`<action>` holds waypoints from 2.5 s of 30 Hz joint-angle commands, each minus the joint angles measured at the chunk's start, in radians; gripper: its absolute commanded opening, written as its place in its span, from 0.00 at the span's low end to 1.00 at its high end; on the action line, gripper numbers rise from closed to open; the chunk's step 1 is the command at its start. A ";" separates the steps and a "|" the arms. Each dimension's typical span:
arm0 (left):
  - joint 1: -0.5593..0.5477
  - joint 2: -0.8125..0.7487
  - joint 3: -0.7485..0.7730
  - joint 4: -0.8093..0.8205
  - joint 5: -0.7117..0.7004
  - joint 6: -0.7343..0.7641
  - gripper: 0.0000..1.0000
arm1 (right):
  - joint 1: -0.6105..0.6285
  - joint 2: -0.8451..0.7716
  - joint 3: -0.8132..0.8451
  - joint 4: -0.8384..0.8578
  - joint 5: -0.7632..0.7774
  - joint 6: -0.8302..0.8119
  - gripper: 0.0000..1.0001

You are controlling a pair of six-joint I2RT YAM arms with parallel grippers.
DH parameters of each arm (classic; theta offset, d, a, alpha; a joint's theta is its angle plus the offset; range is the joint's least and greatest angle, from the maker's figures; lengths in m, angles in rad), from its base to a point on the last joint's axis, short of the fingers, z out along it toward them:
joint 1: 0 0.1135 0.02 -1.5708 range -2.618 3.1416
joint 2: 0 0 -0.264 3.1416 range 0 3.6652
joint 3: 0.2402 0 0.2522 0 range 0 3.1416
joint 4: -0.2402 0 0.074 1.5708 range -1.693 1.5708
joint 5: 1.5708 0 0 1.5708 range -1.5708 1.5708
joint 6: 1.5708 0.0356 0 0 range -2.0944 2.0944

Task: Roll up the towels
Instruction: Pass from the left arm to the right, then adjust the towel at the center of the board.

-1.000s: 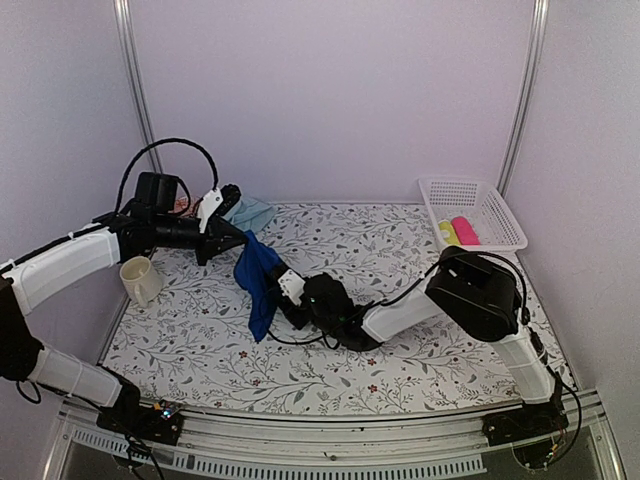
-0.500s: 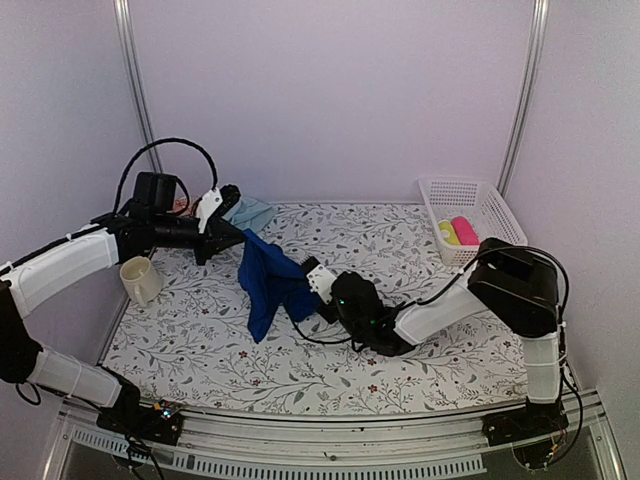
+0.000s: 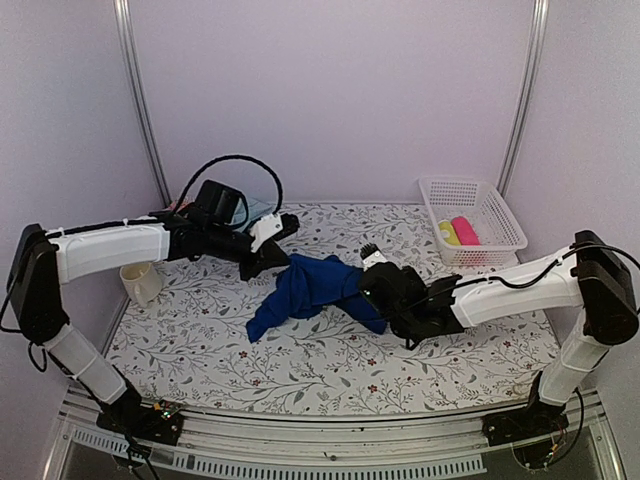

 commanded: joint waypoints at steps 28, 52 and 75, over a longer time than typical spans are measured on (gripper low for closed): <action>0.028 0.208 -0.111 0.009 -0.097 0.285 0.64 | -0.141 -0.031 0.113 -1.049 0.111 0.847 0.02; 0.081 0.130 -0.172 -0.237 0.151 0.353 0.62 | -0.137 0.051 0.149 -1.143 0.106 0.943 0.02; 0.076 0.134 -0.229 -0.148 0.067 0.333 0.54 | -0.119 0.048 0.164 -1.155 0.110 0.940 0.02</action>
